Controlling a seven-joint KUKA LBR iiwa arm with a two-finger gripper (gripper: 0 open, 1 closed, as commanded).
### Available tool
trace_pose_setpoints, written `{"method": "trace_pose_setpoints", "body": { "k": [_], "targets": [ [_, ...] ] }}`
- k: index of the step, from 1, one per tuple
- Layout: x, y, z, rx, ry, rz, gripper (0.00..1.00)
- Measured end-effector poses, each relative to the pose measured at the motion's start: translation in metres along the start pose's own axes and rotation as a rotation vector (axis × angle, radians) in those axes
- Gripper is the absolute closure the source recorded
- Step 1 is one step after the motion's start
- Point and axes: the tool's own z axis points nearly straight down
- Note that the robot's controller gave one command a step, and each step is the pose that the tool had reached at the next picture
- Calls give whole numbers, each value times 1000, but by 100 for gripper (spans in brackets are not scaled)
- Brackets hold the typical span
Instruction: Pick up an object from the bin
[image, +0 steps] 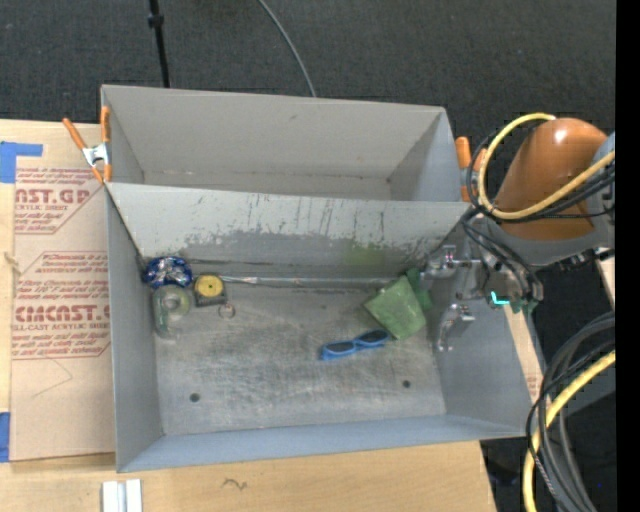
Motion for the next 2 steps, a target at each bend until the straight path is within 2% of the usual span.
{"method": "trace_pose_setpoints", "body": {
  "k": [1,2],
  "targets": [
    [-28,11,97,2,-10,-506,0],
    [14,55,67,-1,-7,-263,0]
  ]
}}
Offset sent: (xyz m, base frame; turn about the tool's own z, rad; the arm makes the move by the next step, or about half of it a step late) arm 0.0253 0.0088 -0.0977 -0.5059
